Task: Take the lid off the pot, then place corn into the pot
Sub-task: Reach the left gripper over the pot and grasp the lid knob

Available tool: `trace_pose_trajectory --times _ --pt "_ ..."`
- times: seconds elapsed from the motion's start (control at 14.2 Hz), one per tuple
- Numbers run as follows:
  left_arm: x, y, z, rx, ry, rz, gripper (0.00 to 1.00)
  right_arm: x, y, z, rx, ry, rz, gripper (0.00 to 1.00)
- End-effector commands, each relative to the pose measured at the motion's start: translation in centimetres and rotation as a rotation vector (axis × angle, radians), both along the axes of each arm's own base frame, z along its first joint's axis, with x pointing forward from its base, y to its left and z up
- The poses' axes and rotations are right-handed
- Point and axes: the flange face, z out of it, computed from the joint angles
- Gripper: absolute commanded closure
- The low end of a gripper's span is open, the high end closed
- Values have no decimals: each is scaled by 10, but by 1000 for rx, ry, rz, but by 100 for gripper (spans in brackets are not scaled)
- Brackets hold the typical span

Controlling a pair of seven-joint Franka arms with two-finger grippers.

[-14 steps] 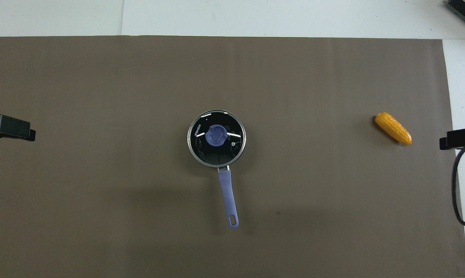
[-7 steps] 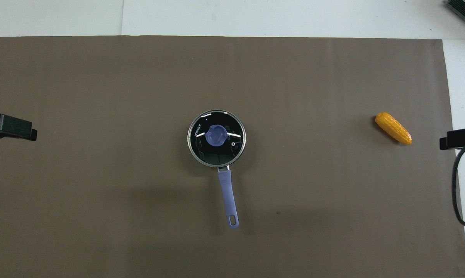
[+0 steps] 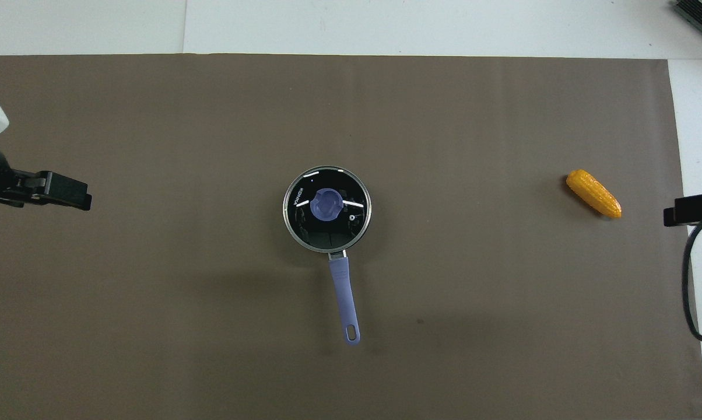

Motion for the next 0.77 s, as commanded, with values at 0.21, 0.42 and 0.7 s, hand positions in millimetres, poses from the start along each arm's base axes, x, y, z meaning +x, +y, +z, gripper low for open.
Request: trace_pose_trajectory --times 0.21,0.42,0.7 --pt "0 -36 -23 25 -28 -67 0 -3 0 1 14 8 17 0" --pt "-1 -71 -37 25 -31 -64 0 -3 -1 1 14 8 17 0" --pt "-3 -111 -52 27 -29 -48 0 -3 -1 1 14 8 17 0"
